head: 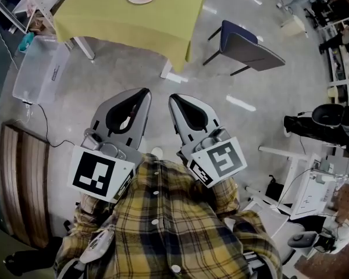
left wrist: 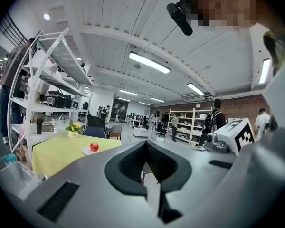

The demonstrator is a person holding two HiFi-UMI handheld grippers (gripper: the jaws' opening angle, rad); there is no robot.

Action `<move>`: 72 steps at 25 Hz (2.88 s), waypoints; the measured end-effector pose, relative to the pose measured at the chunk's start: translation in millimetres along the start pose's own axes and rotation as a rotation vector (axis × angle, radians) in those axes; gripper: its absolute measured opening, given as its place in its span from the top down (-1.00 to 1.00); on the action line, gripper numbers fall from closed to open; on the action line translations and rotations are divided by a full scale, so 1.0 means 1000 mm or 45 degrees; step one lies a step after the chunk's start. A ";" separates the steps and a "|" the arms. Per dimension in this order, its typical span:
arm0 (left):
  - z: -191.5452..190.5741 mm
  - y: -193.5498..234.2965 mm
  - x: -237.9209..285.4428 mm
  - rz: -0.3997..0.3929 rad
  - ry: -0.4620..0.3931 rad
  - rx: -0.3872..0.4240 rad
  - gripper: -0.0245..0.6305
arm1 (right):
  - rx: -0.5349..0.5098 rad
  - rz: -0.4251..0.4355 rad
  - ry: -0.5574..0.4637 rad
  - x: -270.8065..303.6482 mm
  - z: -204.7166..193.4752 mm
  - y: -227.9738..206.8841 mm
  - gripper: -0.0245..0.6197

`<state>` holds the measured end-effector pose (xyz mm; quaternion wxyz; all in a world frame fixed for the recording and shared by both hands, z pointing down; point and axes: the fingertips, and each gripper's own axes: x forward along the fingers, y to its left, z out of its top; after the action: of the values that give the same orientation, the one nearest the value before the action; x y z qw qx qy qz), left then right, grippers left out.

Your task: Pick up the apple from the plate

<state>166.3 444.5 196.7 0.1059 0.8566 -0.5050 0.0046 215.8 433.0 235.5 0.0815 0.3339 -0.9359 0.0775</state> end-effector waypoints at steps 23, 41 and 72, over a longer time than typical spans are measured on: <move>0.008 0.212 0.083 -0.083 0.099 -0.064 0.91 | 0.087 -0.194 0.138 0.199 0.013 -0.068 0.93; 0.056 0.308 0.228 0.001 0.074 -0.019 0.91 | 0.092 -0.139 0.094 0.319 0.061 -0.205 0.93; 0.101 0.509 0.411 -0.370 0.212 0.036 0.91 | 0.252 -0.567 0.072 0.515 0.104 -0.332 0.93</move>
<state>-83.4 -167.7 234.8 0.1348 0.9186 -0.3652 0.0674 24.2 -157.0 269.7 0.0896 0.5360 -0.8244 0.1582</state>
